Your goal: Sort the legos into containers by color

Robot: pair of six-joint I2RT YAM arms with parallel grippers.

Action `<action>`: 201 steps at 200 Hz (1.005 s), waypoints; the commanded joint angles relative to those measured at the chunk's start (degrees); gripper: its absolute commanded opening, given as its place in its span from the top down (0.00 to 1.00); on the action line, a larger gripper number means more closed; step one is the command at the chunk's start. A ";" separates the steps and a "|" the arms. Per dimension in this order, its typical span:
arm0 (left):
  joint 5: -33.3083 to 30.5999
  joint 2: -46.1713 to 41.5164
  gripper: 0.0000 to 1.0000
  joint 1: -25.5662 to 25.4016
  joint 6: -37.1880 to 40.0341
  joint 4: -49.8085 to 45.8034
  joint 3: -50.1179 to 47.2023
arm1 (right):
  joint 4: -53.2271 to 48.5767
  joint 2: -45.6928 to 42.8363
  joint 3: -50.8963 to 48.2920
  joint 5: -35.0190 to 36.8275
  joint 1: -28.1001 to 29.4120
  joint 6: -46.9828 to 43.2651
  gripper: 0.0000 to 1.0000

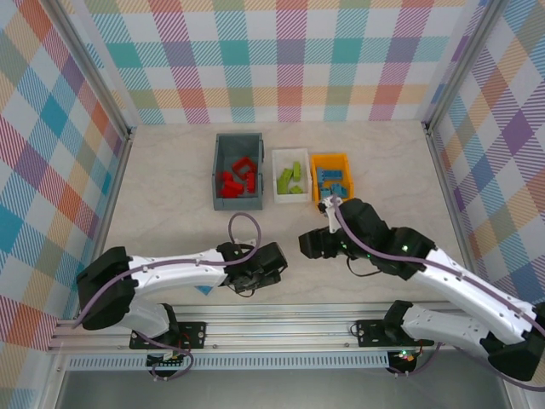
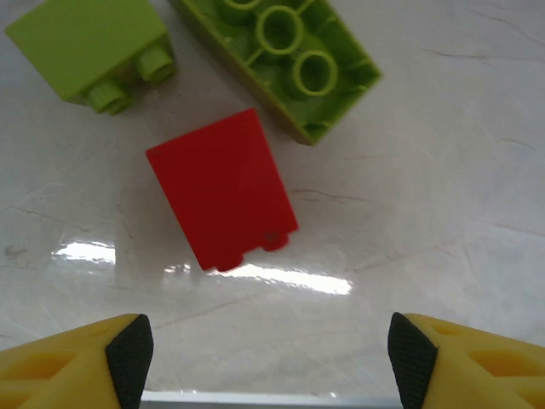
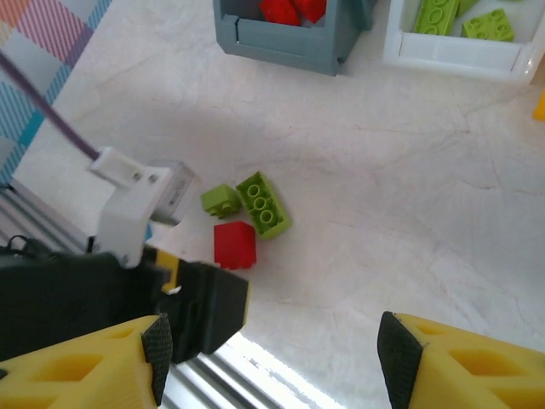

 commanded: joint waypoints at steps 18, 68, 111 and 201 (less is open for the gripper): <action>-1.97 3.29 0.30 3.50 0.89 3.37 -1.61 | 1.28 -4.12 -2.54 -3.63 1.11 4.64 0.33; -3.24 7.59 0.45 4.59 3.41 3.76 -0.38 | 1.45 -3.96 -2.23 -3.33 2.26 5.69 0.33; -4.98 4.74 0.74 4.03 3.97 1.59 0.46 | 2.31 -2.62 -1.64 -3.75 2.62 5.33 0.34; 3.05 -2.29 0.82 26.77 29.08 -16.67 27.03 | 15.83 4.89 5.10 2.41 9.03 -3.73 0.34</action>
